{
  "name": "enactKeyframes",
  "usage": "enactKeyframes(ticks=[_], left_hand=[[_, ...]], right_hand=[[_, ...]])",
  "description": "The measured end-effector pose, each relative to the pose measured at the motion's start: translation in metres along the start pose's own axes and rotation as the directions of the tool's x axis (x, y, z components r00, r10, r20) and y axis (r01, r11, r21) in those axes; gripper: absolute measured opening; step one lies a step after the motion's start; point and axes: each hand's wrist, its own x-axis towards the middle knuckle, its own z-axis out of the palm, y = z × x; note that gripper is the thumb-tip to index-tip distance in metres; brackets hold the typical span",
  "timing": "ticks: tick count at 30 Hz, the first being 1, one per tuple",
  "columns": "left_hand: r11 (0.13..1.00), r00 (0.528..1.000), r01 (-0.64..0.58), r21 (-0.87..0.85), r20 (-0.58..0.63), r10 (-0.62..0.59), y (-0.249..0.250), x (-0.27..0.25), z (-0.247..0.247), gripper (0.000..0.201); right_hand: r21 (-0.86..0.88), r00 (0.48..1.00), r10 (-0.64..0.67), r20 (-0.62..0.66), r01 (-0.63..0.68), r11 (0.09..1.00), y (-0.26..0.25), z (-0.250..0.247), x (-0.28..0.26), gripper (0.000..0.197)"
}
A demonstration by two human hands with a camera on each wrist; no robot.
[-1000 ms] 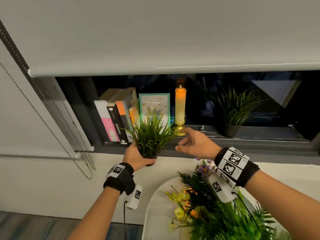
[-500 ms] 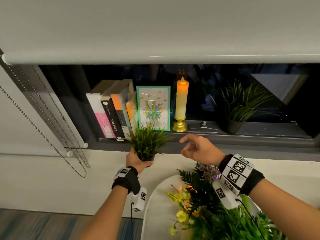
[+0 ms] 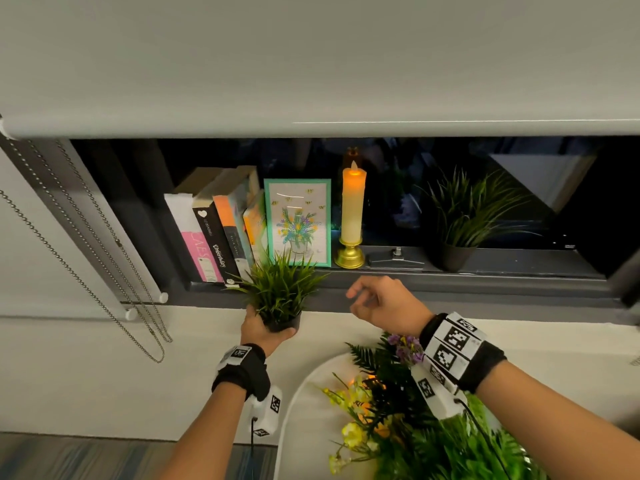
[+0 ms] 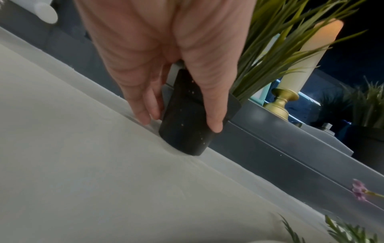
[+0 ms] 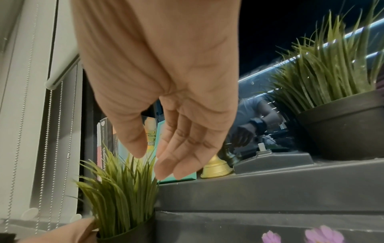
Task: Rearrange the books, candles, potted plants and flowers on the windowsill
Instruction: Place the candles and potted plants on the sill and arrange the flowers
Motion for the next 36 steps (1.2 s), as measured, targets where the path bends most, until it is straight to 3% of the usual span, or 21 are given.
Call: enactKeyframes(ticks=[2,5,10,15,21,25,30,33,36], left_hand=[[0.999,0.999,0.032,0.009,0.027,-0.032,-0.003,0.0,-0.005,0.089],[0.982,0.99,0.072,0.176,0.108,-0.092,-0.011,-0.006,-0.012,0.09],[0.949,0.955,0.093,0.301,0.244,-0.171,-0.019,-0.039,-0.015,0.049],[0.958,0.904,-0.078,0.276,0.426,-0.049,-0.026,-0.082,-0.002,0.023],[0.967,0.835,-0.202,0.153,0.543,0.088,0.002,-0.121,0.026,0.018],[0.959,0.823,-0.255,0.124,0.548,0.149,0.02,-0.141,0.044,0.027],[0.944,0.808,-0.279,0.174,0.573,0.133,0.024,-0.15,0.044,0.034],[0.922,0.786,-0.33,0.203,0.599,0.15,0.024,-0.15,0.039,0.023],[0.941,0.799,-0.311,0.133,0.573,0.183,0.03,-0.153,0.032,0.015]], right_hand=[[-0.032,1.0,-0.005,-0.008,0.005,0.999,0.001,-0.003,-0.005,0.015],[-0.086,1.0,-0.016,0.012,0.017,0.996,0.003,-0.005,-0.016,0.015],[-0.209,0.985,-0.056,0.164,0.09,0.974,0.01,-0.005,-0.044,0.014],[-0.198,0.953,-0.073,0.293,0.135,0.971,0.022,-0.004,-0.075,0.011],[-0.248,0.922,-0.014,0.388,0.119,0.961,0.04,0.018,-0.091,0.017],[-0.326,0.912,0.043,0.408,0.102,0.94,0.048,0.029,-0.1,0.027],[-0.436,0.921,0.081,0.381,0.102,0.894,0.054,0.037,-0.103,0.038],[-0.475,0.925,0.077,0.372,0.118,0.872,0.052,0.04,-0.101,0.042],[-0.51,0.929,0.066,0.364,0.14,0.848,0.05,0.043,-0.099,0.042]])
